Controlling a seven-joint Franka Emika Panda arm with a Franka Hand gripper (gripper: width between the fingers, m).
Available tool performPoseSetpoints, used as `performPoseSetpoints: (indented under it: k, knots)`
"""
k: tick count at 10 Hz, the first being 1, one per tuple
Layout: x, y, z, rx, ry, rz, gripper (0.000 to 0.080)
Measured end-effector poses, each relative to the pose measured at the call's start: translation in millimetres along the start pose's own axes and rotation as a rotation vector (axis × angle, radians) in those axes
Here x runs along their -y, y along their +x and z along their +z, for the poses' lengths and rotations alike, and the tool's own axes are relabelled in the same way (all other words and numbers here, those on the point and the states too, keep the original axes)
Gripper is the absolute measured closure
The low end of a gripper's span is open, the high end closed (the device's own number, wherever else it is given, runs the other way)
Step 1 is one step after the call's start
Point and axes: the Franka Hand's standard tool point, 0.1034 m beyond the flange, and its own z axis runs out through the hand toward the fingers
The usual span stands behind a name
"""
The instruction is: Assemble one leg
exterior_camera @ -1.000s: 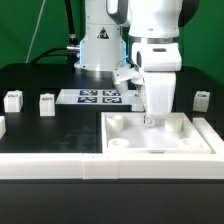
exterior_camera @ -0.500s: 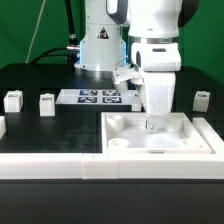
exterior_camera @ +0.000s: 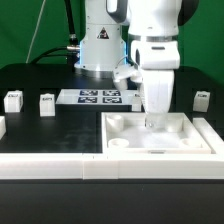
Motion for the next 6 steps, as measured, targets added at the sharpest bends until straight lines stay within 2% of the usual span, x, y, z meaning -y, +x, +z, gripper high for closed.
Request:
performPoseSetpoints:
  k: [2,3,4,6]
  knots:
    - [12.3,4.3,-21.7,-0.002,-0.023,0.085,0.0151]
    - [16.8,13.4,-35.0,-0.004,-0.033,0.167,0.0151]
    - [18.8,18.9,-39.6,-0.008,-0.039,0.198,0.0151]
    - [19.2,17.1,-37.4,-0.008,-0.035,0.23,0.0151]
